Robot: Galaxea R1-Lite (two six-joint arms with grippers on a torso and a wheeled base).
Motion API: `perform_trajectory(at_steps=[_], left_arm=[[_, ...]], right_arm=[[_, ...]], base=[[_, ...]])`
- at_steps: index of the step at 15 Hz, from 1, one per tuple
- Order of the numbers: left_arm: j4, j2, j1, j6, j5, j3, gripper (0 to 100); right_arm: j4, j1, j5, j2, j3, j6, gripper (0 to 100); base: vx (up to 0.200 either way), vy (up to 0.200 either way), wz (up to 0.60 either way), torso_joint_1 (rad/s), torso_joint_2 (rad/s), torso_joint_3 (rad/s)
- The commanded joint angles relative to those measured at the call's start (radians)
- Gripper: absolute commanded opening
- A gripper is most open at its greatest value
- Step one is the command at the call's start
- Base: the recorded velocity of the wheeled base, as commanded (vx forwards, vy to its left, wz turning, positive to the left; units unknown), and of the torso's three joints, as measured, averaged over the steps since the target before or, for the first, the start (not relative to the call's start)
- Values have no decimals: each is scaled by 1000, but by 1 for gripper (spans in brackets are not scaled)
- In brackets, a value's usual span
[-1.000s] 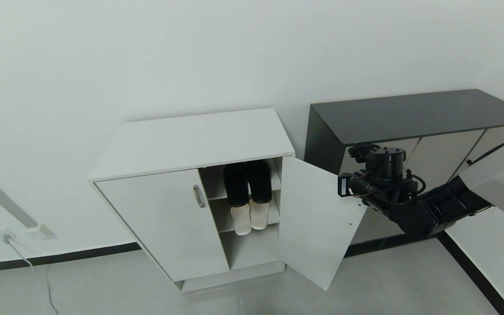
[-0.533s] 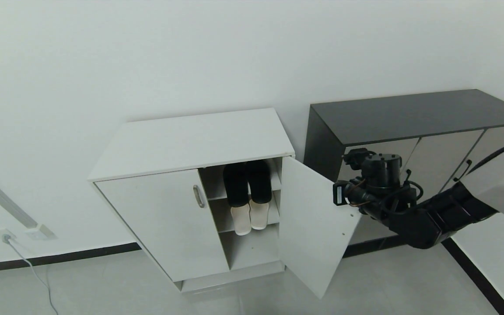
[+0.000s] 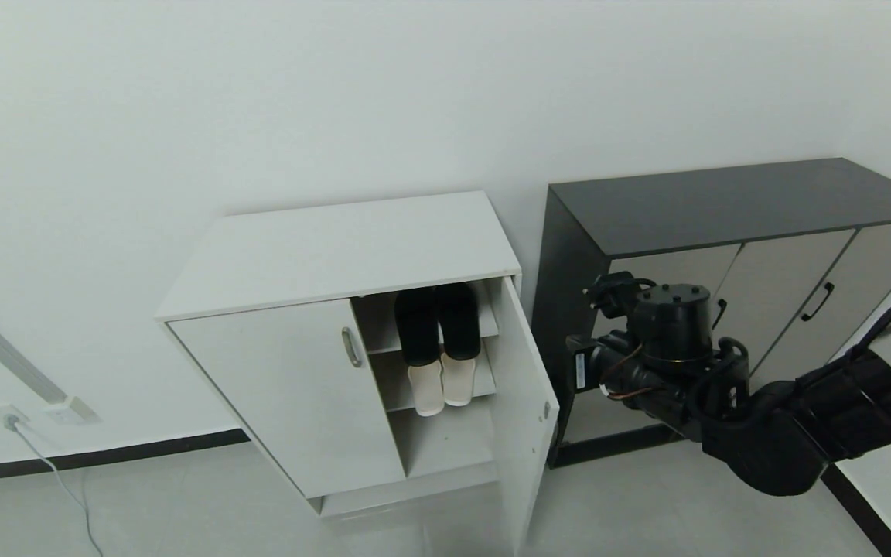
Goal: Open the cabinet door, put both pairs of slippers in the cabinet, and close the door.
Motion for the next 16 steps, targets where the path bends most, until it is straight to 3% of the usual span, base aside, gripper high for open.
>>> perform_trajectory(at_steps=[1, 10, 16], left_arm=[[0, 1, 0, 0, 0, 0, 0], [1, 1, 1, 0, 0, 0, 0], [0, 1, 0, 0, 0, 0, 0]], right_arm=[[-26, 24, 3, -36, 48, -29, 0], [-38, 32, 6, -23, 49, -45, 0], [-39, 36, 18, -26, 62, -43, 0]], base=[[0, 0, 0, 0, 0, 0], [0, 0, 0, 0, 0, 0], [0, 0, 600, 2, 6, -1]])
